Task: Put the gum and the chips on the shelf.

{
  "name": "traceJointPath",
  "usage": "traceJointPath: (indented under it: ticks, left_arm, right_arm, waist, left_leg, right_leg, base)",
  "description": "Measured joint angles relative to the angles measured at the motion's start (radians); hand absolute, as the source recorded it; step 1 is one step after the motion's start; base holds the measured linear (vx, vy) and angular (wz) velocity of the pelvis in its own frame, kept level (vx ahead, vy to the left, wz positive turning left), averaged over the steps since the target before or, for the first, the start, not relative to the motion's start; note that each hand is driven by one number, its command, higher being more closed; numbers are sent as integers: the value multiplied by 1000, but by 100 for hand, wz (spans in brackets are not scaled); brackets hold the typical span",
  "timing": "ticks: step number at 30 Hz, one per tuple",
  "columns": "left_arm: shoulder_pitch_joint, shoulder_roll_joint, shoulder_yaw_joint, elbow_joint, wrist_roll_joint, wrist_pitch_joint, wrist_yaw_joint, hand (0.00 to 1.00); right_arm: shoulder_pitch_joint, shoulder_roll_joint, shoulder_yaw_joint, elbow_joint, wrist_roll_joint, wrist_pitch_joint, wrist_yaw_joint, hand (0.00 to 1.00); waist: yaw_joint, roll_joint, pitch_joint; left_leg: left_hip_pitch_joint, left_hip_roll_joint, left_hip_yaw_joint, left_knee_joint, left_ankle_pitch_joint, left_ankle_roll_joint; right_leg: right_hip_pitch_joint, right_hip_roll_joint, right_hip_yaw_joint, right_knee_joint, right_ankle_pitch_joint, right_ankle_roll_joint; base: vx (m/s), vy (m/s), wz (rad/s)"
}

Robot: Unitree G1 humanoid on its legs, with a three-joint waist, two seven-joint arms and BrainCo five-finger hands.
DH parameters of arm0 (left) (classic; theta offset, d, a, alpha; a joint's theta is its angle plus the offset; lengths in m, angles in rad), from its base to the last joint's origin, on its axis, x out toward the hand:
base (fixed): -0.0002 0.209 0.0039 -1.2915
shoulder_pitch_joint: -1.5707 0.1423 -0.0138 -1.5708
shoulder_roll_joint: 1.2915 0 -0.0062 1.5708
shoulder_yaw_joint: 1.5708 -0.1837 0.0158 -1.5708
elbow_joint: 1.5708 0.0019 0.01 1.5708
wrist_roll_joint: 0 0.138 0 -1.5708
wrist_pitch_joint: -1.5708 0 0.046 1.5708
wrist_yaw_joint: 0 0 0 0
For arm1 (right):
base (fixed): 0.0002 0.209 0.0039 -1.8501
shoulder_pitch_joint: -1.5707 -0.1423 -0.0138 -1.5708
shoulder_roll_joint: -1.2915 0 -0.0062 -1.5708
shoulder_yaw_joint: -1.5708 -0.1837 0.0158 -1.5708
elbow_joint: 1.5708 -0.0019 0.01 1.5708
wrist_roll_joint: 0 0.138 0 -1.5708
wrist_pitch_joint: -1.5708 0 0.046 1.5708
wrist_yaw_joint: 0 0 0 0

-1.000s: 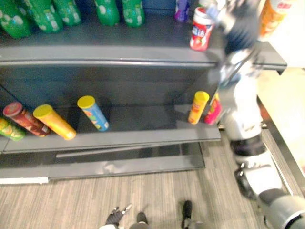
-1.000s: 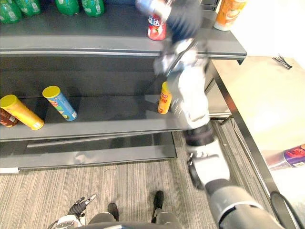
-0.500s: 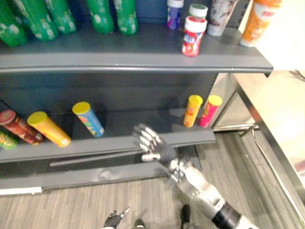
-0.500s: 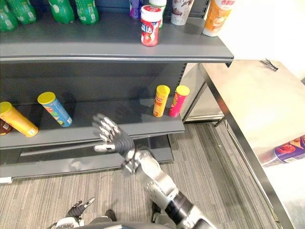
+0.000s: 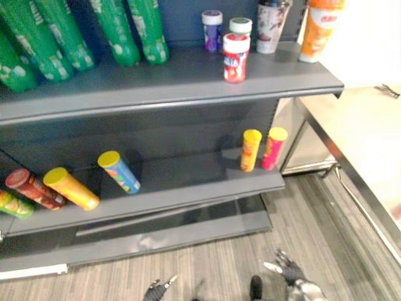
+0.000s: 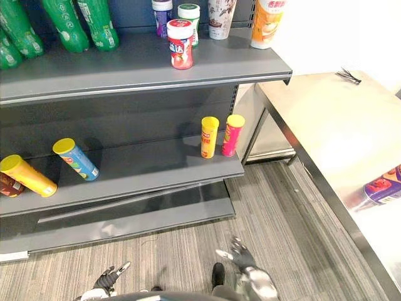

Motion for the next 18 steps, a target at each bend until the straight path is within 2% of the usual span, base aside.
traceJointPath:
  ticks: [3,6,10,13,15,16,18]
  left_arm:
    - [9,1,7,4,-4,-5,-10,0]
    - [8,1,8,18,-15,-11,-13,0]
    - [10,1,8,35,-15,-21,-22,0]
    - [16,1,8,38,-15,-22,-22,0]
    - [14,1,7,38,-15,-22,-24,0]
    - [6,-3,4,38,-16,-22,-28,0]
    - [-10,-8,-4,38,-18,-22,-32,0]
  right_arm:
    - [10,11,-134,154,2,-5,-17,0]
    - [22,12,-187,232,0,-7,-27,0]
    - [27,17,-221,270,-36,-6,-26,0]
    - [15,43,-309,303,-35,-8,-40,0]
    - [15,60,-368,321,-30,-7,-43,0]
    - [13,61,-401,330,-27,-6,-47,0]
    - [14,62,-426,329,-3,-7,-58,0]
  waist:
    - [-11,0,-1]
    - [-12,1,-1]
    - [-26,4,-1]
    - [-30,11,-1]
    - [-33,15,6]
    - [-36,36,23]
    - [-39,48,45]
  left_leg:
    - [12,1,-8,-1,-5,-6]
    - [14,0,-8,-1,-9,-7]
    - [20,1,3,-1,-14,-8]
    - [36,5,30,3,-26,-10]
    - [23,21,48,66,-65,-14]
    - [-1,54,60,163,-121,-16]
    - [-12,76,79,237,-156,-8]
  right_leg:
    - [12,0,-6,0,-11,-3]
    - [17,-2,-5,0,-13,-6]
    - [18,0,4,0,-13,-6]
    - [21,7,30,0,-13,-6]
    - [20,13,50,6,-13,-6]
    - [15,26,64,33,-27,-2]
    - [-9,41,93,91,-46,6]
  base:
    - [-15,-11,7]
    - [0,0,0]
    - [-1,-5,-8]
    - [17,-3,-27]
    - [21,-1,-31]
    - [0,-1,-35]
    - [-16,21,-45]
